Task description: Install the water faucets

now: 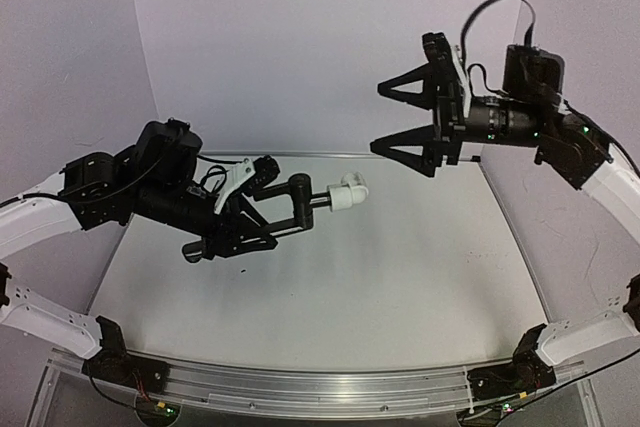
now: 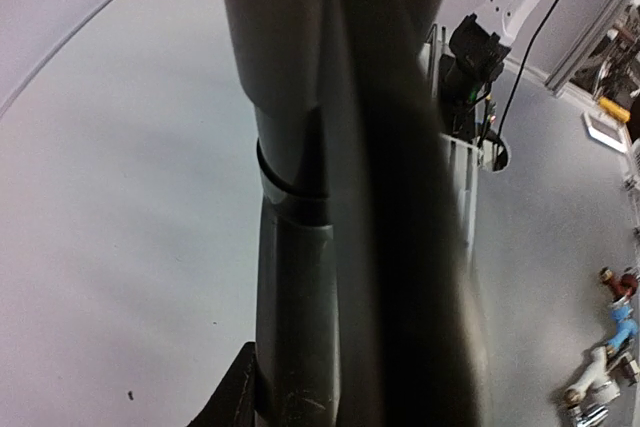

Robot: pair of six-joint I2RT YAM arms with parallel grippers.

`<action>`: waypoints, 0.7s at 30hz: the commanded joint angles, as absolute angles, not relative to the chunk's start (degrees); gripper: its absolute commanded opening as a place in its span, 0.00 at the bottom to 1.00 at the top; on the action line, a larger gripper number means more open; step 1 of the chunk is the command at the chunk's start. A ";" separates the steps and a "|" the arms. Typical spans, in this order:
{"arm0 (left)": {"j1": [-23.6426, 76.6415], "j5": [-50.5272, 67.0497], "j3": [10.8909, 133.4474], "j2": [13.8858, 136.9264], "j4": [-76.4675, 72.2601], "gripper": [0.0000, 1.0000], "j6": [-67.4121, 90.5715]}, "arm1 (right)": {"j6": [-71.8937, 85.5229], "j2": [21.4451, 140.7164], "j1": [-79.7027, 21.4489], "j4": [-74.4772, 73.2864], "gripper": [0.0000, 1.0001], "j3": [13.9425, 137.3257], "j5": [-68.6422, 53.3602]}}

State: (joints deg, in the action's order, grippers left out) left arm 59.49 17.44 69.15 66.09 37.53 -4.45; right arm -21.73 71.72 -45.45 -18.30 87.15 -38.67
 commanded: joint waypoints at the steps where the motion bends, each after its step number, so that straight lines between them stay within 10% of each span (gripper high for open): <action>1: 54.61 32.67 74.93 64.18 29.93 0.00 7.62 | -48.54 66.34 -48.30 -17.30 0.98 81.74 -33.82; 15: 52.61 56.99 77.79 70.29 26.62 0.00 18.08 | -71.40 62.47 -51.99 -12.43 0.96 70.81 -32.25; 21: 52.56 58.23 77.69 71.34 26.60 0.00 16.42 | -67.61 64.34 -53.05 -11.31 0.77 70.71 -32.06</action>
